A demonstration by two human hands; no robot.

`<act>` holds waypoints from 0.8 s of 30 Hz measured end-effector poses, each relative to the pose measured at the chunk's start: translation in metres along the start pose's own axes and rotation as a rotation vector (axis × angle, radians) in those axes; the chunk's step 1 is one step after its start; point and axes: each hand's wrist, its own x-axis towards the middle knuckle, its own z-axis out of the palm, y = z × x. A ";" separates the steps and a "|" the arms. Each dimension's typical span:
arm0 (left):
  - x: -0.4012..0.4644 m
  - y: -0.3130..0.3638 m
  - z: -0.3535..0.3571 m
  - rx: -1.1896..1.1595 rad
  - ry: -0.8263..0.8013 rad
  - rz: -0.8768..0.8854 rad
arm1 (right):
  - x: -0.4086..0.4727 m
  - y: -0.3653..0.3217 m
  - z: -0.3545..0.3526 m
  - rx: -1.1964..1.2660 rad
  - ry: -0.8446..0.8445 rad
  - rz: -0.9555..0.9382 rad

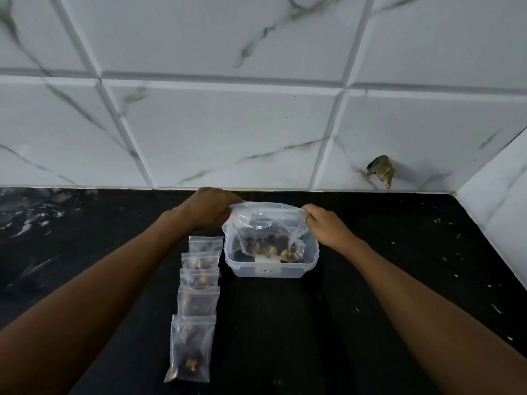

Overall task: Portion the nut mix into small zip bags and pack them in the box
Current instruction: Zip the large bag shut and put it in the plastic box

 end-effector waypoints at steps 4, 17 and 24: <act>0.002 0.001 0.005 -0.267 -0.107 -0.082 | 0.003 -0.002 -0.004 0.030 -0.052 0.024; 0.019 0.017 0.013 0.141 -0.103 -0.067 | 0.005 -0.020 0.001 -0.722 -0.012 -0.240; 0.029 0.020 0.018 0.236 -0.063 -0.093 | 0.012 -0.022 0.019 -0.731 0.101 -0.257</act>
